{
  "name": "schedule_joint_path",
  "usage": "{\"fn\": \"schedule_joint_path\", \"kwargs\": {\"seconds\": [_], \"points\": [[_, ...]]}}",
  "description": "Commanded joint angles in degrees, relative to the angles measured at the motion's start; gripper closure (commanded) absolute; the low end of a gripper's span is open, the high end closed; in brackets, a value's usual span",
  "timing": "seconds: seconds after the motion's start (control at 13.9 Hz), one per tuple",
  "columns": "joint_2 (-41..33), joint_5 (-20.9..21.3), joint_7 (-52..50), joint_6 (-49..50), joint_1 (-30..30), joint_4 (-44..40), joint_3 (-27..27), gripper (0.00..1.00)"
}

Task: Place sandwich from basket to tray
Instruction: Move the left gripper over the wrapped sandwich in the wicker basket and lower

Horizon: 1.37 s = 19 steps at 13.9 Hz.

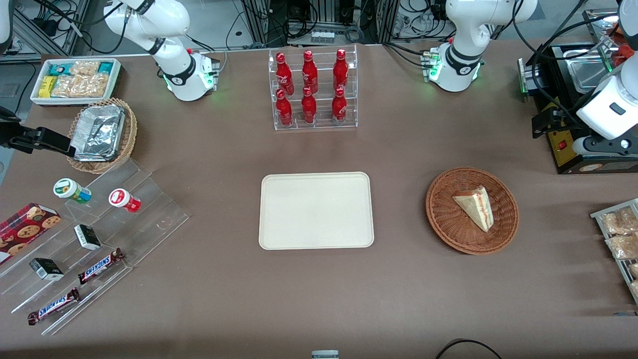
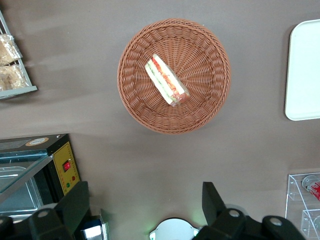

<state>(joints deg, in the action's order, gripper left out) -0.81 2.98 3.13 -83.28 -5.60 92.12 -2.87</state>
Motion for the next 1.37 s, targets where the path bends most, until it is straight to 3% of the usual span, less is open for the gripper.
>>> {"fn": "schedule_joint_path", "kwargs": {"seconds": [0.0,0.5,0.65,0.94,1.15,1.3], "points": [[-0.8,2.0,-0.7,0.3,0.8,-0.4,0.7,0.0],[1.5,2.3,-2.5,-1.2,0.1,0.1,0.9,0.0],[2.2,1.8,-8.5,-3.6,0.1,1.7,0.9,0.0],[2.4,-1.9,-24.8,-13.1,0.5,9.8,0.8,0.0],[1.4,-1.8,-38.1,-25.5,0.1,20.7,0.9,0.0],[0.9,-1.8,-40.6,-31.6,-0.1,26.2,1.1,0.0]]}}
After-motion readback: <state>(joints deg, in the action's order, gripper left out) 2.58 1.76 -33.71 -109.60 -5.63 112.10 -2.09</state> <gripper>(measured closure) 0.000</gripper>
